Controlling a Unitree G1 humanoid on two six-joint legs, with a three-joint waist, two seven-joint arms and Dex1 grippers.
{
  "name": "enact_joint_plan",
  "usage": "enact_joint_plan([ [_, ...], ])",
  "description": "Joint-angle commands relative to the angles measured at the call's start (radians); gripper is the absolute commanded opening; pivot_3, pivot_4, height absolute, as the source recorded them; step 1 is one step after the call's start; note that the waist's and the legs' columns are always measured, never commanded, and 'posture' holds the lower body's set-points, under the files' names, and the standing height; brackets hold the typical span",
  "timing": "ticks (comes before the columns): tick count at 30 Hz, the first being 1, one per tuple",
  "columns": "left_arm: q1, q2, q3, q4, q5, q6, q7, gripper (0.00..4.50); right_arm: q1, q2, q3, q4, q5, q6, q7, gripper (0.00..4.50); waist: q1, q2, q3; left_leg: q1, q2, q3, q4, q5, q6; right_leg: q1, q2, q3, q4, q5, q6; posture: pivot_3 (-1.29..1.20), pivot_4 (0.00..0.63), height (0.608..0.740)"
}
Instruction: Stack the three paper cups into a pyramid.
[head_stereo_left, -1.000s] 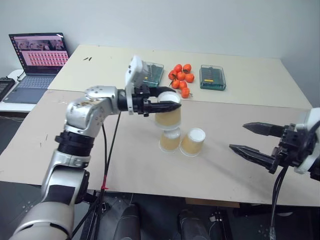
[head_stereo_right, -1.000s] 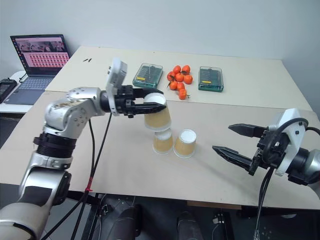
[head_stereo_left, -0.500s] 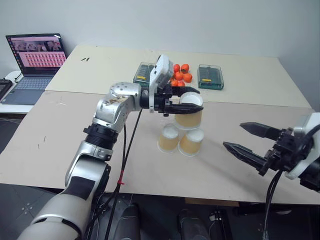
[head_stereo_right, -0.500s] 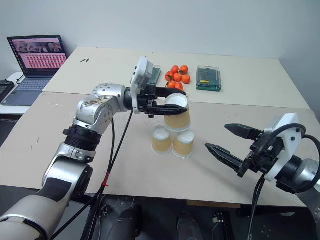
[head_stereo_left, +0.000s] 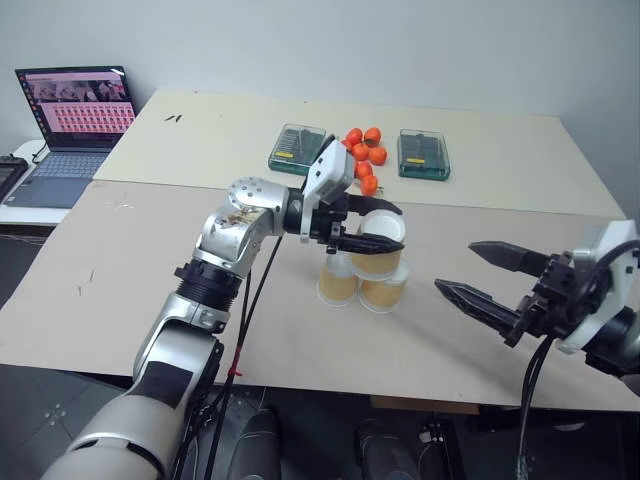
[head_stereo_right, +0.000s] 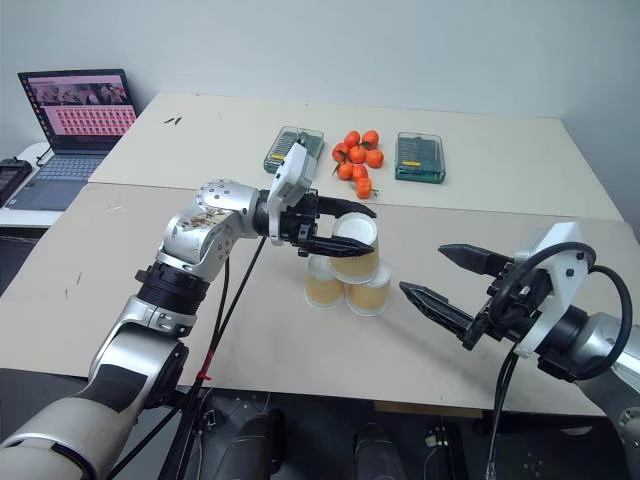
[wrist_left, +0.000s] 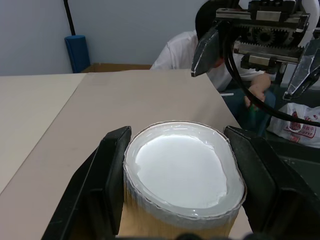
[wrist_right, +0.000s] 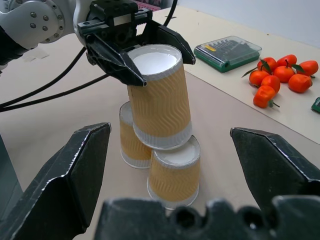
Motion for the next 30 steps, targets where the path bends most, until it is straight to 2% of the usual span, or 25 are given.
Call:
enact_joint_plan([
  [1, 0.005, -0.005, 0.005, -0.034, 0.003, 0.000, 0.006, 2.65, -0.001, -0.024, -0.030, -0.003, 0.009, -0.036, 0.001, 4.50, 0.000, 0.000, 0.000, 0.000, 0.000, 0.000, 0.000, 0.000, 0.000, 0.000, 0.000, 0.000, 0.000, 0.000, 0.000, 0.00, 0.150, 0.732],
  [3, 0.004, -0.008, 0.008, -0.028, 0.004, 0.000, 0.008, 2.65, 0.002, -0.032, -0.032, 0.000, 0.009, -0.040, 0.001, 4.50, 0.000, 0.000, 0.000, 0.000, 0.000, 0.000, 0.000, 0.000, 0.000, 0.000, 0.000, 0.000, 0.000, 0.000, 0.000, 0.00, 0.150, 0.732],
  [5, 0.001, -0.010, 0.011, -0.023, 0.001, 0.007, 0.009, 3.59, 0.003, -0.038, -0.032, 0.001, 0.009, -0.042, 0.002, 4.50, 0.000, 0.000, 0.000, 0.000, 0.000, 0.000, 0.000, 0.000, 0.000, 0.000, 0.000, 0.000, 0.000, 0.000, 0.000, 0.00, 0.150, 0.732],
  [6, -0.001, -0.010, 0.013, -0.021, 0.000, 0.009, 0.008, 3.76, 0.002, -0.041, -0.031, 0.004, 0.009, -0.043, 0.002, 4.50, 0.000, 0.000, 0.000, 0.000, 0.000, 0.000, 0.000, 0.000, 0.000, 0.000, 0.000, 0.000, 0.000, 0.000, 0.000, 0.00, 0.150, 0.732],
  [7, -0.003, -0.010, 0.014, -0.020, -0.001, 0.010, 0.006, 4.27, 0.001, -0.044, -0.031, 0.006, 0.008, -0.044, 0.002, 4.50, 0.000, 0.000, 0.000, 0.000, 0.000, 0.000, 0.000, 0.000, 0.000, 0.000, 0.000, 0.000, 0.000, 0.000, 0.000, 0.00, 0.150, 0.732],
  [8, -0.005, -0.010, 0.015, -0.017, -0.002, 0.010, 0.005, 4.48, 0.000, -0.047, -0.029, 0.009, 0.006, -0.046, 0.003, 4.50, 0.000, 0.000, 0.000, 0.000, 0.000, 0.000, 0.000, 0.000, 0.000, 0.000, 0.000, 0.000, 0.000, 0.000, 0.000, 0.00, 0.150, 0.732],
  [16, -0.094, -0.026, 0.071, -0.010, -0.045, 0.036, 0.008, 4.48, -0.002, -0.056, -0.014, 0.026, -0.006, -0.056, 0.008, 4.50, 0.001, 0.000, 0.000, -0.001, 0.000, -0.001, 0.001, 0.000, 0.000, 0.000, 0.000, -0.001, 0.000, 0.000, 0.000, 0.00, 0.150, 0.732],
  [21, -0.277, -0.034, 0.180, 0.081, -0.065, 0.038, 0.112, 4.48, -0.007, -0.067, -0.013, 0.040, -0.004, -0.060, 0.019, 4.50, 0.002, 0.000, 0.000, -0.002, 0.000, -0.001, 0.001, 0.000, 0.000, 0.000, 0.000, -0.001, 0.000, 0.000, 0.000, 0.00, 0.150, 0.732],
  [24, -0.347, 0.003, 0.260, 0.140, -0.090, 0.091, 0.177, 4.48, -0.016, -0.080, -0.005, 0.063, -0.007, -0.064, 0.040, 4.50, -0.002, 0.000, 0.000, -0.002, -0.001, -0.001, 0.001, 0.000, 0.000, 0.000, 0.000, -0.001, -0.001, -0.001, 0.001, 0.00, 0.150, 0.732],
  [27, -0.315, 0.083, 0.259, 0.114, -0.064, 0.170, 0.198, 4.48, -0.032, -0.102, 0.009, 0.112, -0.061, -0.084, 0.059, 4.50, -0.019, 0.001, 0.000, 0.000, -0.001, -0.001, -0.001, 0.000, 0.000, 0.000, 0.000, -0.001, 0.000, -0.001, 0.001, 0.00, 0.150, 0.732],
  [30, -0.163, 0.184, 0.245, -0.034, -0.047, 0.188, 0.194, 4.48, -0.013, -0.136, 0.016, 0.170, -0.135, -0.106, 0.107, 4.50, -0.032, 0.003, -0.002, 0.003, -0.001, -0.001, -0.002, 0.000, 0.000, 0.001, 0.000, 0.001, 0.001, 0.000, 0.001, 0.00, 0.150, 0.732],
])
